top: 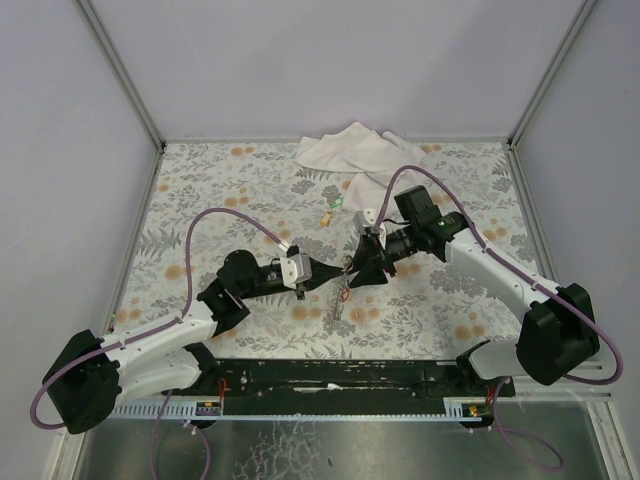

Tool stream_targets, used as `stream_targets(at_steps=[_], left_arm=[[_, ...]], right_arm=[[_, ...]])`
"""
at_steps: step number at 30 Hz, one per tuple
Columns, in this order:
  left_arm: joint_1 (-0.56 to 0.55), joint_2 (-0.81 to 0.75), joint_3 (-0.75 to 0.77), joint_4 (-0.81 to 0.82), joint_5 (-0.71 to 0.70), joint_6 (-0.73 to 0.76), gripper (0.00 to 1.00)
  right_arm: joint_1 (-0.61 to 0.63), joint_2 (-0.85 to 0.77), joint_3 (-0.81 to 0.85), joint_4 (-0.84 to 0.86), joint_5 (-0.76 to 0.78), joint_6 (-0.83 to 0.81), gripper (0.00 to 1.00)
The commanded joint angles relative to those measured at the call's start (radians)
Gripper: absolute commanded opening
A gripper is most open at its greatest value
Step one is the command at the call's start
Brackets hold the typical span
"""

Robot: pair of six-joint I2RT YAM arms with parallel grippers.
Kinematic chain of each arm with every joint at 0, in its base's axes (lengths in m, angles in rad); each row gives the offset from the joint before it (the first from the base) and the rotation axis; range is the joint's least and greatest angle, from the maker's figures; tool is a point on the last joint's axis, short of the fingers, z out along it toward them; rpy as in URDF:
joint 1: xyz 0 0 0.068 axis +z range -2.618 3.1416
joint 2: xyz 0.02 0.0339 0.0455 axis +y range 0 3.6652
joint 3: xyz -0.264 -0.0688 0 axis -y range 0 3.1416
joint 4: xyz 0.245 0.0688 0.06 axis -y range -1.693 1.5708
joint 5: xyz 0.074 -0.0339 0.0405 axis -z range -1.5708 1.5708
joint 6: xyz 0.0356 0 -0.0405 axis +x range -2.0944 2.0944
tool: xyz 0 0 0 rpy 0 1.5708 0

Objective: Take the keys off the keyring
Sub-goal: Pick up the key from the keyring.

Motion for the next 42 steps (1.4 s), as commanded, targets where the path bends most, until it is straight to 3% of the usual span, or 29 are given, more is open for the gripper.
stream_targets(at_steps=[1, 18, 27, 32, 42], left_arm=[[-0.004, -0.022, 0.009, 0.111, -0.026, 0.034, 0.0], [-0.004, -0.03, -0.014, 0.242, -0.038, -0.016, 0.0], [-0.001, -0.054, -0.025, 0.206, -0.016, -0.002, 0.0], [0.006, -0.066, -0.028, 0.186, 0.011, 0.003, 0.0], [0.01, -0.068, -0.037, 0.209, 0.082, -0.018, 0.0]], right_arm=[[0.02, -0.002, 0.001, -0.004, -0.059, -0.02, 0.45], [0.024, -0.028, -0.042, 0.175, -0.04, 0.163, 0.5], [0.021, -0.046, -0.001, 0.104, -0.029, 0.112, 0.33], [0.017, -0.046, 0.014, 0.045, -0.082, 0.067, 0.45], [0.018, -0.037, -0.006, 0.153, -0.177, 0.209, 0.46]])
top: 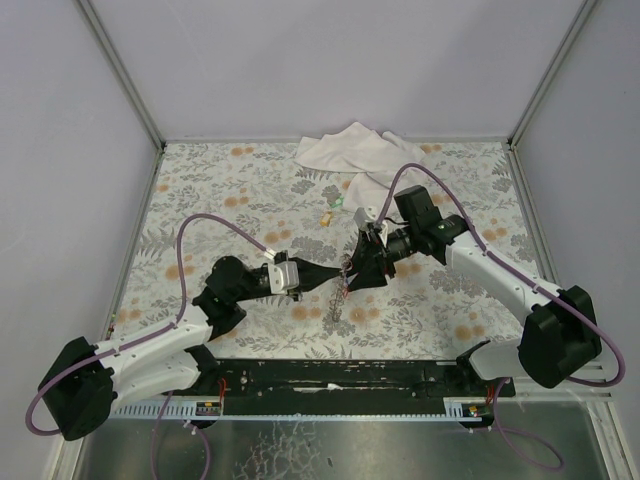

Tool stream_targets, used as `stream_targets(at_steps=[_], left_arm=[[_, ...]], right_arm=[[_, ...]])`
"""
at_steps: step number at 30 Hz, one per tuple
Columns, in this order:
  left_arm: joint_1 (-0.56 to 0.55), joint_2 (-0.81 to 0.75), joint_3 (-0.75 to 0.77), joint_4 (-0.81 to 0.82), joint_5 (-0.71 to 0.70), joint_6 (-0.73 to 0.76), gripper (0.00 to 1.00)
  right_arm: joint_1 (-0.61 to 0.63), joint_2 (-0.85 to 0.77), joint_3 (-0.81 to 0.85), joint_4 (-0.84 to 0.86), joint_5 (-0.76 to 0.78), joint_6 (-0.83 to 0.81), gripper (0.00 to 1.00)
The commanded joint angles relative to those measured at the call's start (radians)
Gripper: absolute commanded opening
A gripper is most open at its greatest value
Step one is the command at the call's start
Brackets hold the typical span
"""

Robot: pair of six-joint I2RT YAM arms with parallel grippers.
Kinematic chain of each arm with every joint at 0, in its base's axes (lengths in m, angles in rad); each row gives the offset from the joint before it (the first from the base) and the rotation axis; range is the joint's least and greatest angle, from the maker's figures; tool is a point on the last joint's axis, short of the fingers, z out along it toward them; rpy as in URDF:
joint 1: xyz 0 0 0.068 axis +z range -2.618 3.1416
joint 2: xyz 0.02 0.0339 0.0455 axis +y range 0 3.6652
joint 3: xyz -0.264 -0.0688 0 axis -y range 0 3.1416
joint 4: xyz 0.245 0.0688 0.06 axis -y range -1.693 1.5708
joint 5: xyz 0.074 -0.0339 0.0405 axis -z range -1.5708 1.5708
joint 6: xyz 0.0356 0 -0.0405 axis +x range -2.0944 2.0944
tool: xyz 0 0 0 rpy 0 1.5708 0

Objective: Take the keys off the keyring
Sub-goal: Pick up the key from the keyring.

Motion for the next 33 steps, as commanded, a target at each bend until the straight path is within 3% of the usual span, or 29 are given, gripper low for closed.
stream_targets(at_steps=[1, 14, 26, 33], left_arm=[[0.005, -0.015, -0.007, 0.092, 0.054, -0.011, 0.0], [0.008, -0.026, -0.012, 0.143, 0.007, -0.04, 0.0], [0.008, -0.02, -0.027, 0.178, -0.085, -0.092, 0.0], [0.006, -0.011, -0.046, 0.196, -0.123, -0.131, 0.0]], right_arm=[[0.004, -0.021, 0.011, 0.099, -0.081, 0.106, 0.45], [0.006, -0.029, -0.045, 0.289, -0.086, 0.298, 0.4], [0.027, -0.037, -0.089, 0.425, -0.005, 0.419, 0.46], [0.029, -0.043, -0.092, 0.457, 0.027, 0.457, 0.37]])
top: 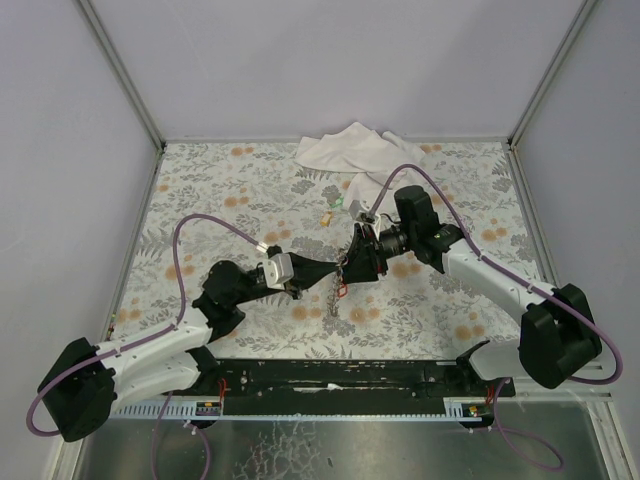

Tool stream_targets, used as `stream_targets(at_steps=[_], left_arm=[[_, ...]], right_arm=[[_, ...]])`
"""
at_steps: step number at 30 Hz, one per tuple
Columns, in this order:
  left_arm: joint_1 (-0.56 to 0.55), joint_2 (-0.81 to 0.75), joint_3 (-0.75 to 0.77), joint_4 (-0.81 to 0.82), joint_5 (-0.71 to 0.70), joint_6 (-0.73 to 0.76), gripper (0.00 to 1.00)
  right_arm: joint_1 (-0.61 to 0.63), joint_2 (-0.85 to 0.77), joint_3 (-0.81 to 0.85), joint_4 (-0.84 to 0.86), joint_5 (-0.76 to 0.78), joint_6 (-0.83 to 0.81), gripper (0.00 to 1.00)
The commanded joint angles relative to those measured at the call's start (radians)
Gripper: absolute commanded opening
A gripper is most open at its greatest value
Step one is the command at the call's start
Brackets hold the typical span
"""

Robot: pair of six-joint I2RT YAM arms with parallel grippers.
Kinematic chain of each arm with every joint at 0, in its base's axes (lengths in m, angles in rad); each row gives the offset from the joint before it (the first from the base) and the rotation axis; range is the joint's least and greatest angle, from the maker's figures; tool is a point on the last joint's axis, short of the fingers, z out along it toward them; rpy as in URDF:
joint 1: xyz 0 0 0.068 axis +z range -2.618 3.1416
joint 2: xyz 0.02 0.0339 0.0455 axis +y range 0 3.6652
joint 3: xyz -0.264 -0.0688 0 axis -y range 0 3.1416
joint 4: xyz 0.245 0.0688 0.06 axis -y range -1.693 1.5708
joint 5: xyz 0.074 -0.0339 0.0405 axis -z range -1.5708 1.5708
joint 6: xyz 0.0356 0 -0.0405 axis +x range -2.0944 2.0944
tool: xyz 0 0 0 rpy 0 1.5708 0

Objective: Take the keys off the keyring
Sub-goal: Pick up the key from the keyring.

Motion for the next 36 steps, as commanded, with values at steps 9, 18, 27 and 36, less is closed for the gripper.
stream_targets(at_steps=[9, 18, 27, 36], left_arm=[[0.003, -0.033, -0.044, 0.111, -0.114, -0.037, 0.0], [0.002, -0.104, -0.044, -0.023, -0.176, 0.028, 0.0], [0.004, -0.078, -0.003, -0.09, -0.196, 0.031, 0.0], [-0.007, -0.04, 0.024, -0.121, -0.238, 0.025, 0.0]], right_arm=[[0.01, -0.045, 0.03, -0.003, 0.014, 0.0, 0.16], [0.01, -0.048, 0.096, -0.209, 0.083, -0.203, 0.06], [0.01, -0.044, 0.104, -0.22, 0.095, -0.199, 0.0], [0.01, -0.039, 0.113, -0.225, 0.116, -0.186, 0.0]])
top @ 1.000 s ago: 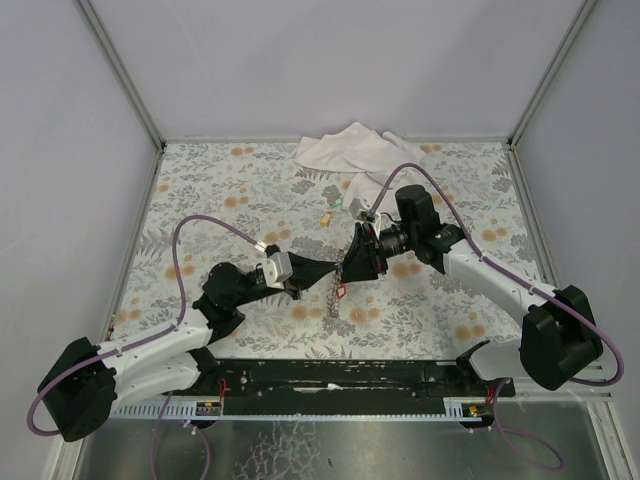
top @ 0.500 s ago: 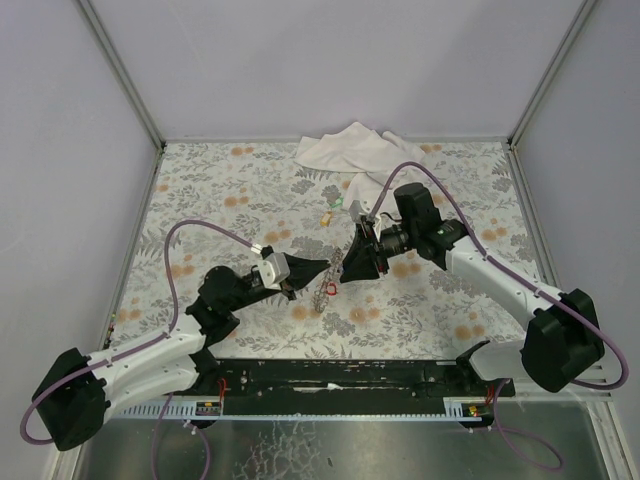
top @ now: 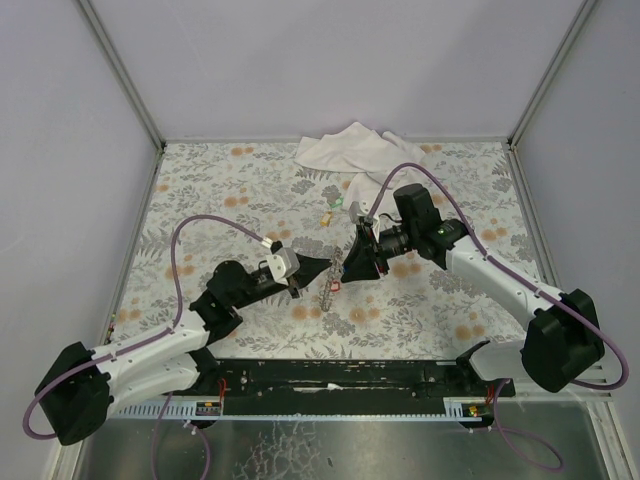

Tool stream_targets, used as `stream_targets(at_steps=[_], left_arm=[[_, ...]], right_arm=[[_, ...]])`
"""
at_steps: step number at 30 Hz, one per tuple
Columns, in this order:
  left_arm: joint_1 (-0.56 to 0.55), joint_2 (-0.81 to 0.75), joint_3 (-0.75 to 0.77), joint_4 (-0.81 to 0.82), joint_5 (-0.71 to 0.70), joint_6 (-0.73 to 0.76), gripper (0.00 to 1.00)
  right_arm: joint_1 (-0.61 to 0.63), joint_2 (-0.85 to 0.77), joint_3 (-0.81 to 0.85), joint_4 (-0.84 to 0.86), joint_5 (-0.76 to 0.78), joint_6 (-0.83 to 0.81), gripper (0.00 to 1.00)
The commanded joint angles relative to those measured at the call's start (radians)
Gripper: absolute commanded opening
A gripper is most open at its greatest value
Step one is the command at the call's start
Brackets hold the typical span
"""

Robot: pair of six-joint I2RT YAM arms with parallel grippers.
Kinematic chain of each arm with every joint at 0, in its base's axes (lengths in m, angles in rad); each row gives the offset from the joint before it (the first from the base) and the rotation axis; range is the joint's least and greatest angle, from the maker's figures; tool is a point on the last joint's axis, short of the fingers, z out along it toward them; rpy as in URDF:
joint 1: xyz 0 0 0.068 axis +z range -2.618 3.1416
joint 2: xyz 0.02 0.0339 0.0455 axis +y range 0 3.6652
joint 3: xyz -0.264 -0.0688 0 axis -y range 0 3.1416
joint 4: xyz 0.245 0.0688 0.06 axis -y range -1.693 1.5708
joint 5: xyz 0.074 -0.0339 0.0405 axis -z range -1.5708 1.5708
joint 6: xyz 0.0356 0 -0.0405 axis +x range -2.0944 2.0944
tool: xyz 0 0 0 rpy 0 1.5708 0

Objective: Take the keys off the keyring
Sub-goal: Pick up the key from the keyring.

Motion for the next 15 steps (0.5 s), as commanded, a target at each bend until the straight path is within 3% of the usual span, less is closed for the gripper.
stream_targets(at_steps=[1, 15], left_arm=[[-0.007, -0.007, 0.044, 0.038, -0.079, 0.01, 0.0], [-0.01, -0.041, -0.015, 0.181, -0.05, -0.015, 0.0]], right_arm=[[0.005, -0.015, 0.04, -0.004, 0.001, 0.009, 0.0], [0.013, 0.024, -0.004, 0.109, 0.02, 0.112, 0.0]])
